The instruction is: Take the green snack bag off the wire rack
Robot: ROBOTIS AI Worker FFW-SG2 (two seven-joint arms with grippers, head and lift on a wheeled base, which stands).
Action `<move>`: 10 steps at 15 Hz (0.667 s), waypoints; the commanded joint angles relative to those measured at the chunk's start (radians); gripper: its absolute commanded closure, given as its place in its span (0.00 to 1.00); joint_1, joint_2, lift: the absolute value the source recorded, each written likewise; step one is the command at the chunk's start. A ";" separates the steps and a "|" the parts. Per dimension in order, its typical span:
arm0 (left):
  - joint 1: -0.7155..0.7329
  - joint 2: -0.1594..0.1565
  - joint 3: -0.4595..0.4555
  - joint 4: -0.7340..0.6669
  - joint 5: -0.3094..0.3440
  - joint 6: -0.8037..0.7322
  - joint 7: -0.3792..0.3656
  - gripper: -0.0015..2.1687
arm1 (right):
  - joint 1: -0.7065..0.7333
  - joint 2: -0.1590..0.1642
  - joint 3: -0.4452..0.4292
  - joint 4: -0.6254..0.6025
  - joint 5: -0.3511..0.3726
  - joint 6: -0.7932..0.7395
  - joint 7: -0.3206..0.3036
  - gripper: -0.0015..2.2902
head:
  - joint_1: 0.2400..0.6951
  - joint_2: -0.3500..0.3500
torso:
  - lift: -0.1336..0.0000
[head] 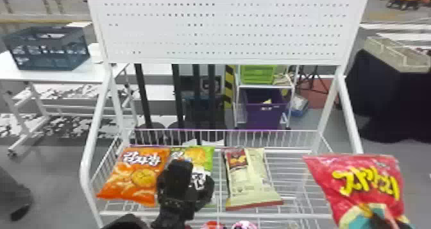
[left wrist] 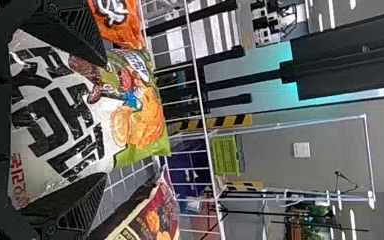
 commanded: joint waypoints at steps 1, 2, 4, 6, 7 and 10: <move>-0.014 -0.002 0.000 0.018 0.013 0.006 -0.009 0.08 | -0.001 0.000 0.000 0.003 0.000 0.003 0.000 0.95 | 0.57 0.50 | 1.00; -0.020 -0.002 0.000 0.024 0.021 0.022 -0.016 0.11 | -0.004 0.000 0.000 0.003 0.000 0.003 0.000 0.95 | 0.57 0.50 | 1.00; -0.029 0.000 0.001 0.032 0.032 0.046 -0.018 0.31 | -0.006 0.000 0.000 0.005 0.000 0.003 0.000 0.95 | 0.57 0.50 | 1.00; -0.034 0.000 0.001 0.033 0.044 0.068 -0.018 0.56 | -0.007 0.000 0.000 0.006 -0.001 0.003 0.000 0.95 | 0.57 0.50 | 1.00; -0.040 -0.002 0.001 0.035 0.050 0.102 -0.019 0.71 | -0.007 0.000 0.000 0.006 -0.001 0.003 0.000 0.95 | 0.57 0.50 | 1.00; -0.035 0.003 0.009 0.013 0.055 0.132 -0.029 0.79 | -0.009 0.000 -0.002 0.006 -0.003 0.003 0.000 0.95 | 0.57 0.50 | 1.00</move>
